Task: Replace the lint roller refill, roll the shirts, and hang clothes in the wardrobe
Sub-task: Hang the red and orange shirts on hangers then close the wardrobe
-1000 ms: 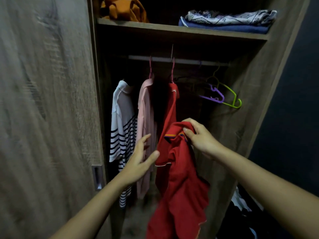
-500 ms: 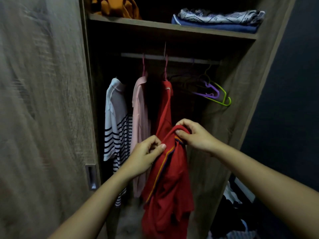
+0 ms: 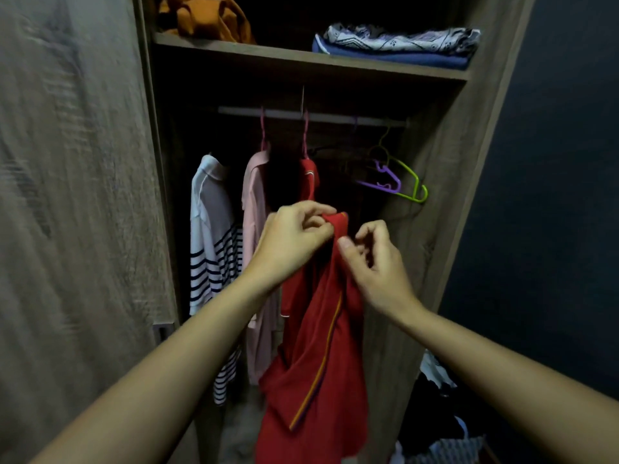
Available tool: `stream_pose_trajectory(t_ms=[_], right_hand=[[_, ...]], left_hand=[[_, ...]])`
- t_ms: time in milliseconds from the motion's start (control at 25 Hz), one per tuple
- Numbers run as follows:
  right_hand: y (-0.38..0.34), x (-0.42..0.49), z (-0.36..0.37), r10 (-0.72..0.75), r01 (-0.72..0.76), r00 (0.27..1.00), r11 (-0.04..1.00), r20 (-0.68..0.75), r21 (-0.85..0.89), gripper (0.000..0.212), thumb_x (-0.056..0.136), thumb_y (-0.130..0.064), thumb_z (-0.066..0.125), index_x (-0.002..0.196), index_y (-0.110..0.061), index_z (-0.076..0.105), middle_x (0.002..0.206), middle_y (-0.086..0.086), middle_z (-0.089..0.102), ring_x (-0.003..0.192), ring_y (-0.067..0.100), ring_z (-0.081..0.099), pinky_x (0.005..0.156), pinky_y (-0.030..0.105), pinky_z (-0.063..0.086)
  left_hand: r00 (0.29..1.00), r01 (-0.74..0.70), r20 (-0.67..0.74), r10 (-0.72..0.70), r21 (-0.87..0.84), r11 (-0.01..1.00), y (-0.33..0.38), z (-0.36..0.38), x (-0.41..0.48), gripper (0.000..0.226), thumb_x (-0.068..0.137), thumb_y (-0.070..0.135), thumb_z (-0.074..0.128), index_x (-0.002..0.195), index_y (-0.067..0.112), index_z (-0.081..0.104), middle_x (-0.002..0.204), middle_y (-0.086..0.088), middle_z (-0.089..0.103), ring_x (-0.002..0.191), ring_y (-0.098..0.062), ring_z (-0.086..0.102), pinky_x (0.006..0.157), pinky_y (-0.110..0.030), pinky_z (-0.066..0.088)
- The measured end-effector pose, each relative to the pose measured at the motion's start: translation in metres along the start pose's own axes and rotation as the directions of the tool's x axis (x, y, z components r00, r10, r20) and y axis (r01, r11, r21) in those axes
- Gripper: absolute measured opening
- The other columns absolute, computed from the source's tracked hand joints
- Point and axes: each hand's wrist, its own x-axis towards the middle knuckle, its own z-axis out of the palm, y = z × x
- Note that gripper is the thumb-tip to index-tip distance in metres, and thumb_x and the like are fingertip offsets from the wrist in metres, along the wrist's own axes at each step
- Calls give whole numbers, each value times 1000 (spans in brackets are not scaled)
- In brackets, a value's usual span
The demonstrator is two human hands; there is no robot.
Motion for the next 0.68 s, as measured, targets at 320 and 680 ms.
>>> stream_pose_trajectory(t_ms=[320, 680], right_hand=[[3, -20, -5, -164, 248, 965, 823, 205, -511, 39, 69, -9, 56, 98, -24, 34, 120, 5, 47, 96, 28, 57, 68, 42, 53], [-4, 29, -68, -112, 213, 974, 739, 195, -639, 41, 71, 1, 55, 105, -19, 64, 116, 2, 61, 108, 22, 58, 86, 35, 47]], left_hand=[[834, -126, -403, 377, 525, 842, 12, -32, 35, 19, 80, 19, 56, 92, 11, 69, 91, -13, 58, 85, -24, 57, 75, -32, 43], [867, -296, -116, 485, 662, 688, -43, -66, 14, 26, 66, 0, 46, 80, 1, 69, 103, -18, 67, 90, -35, 62, 81, -33, 43]])
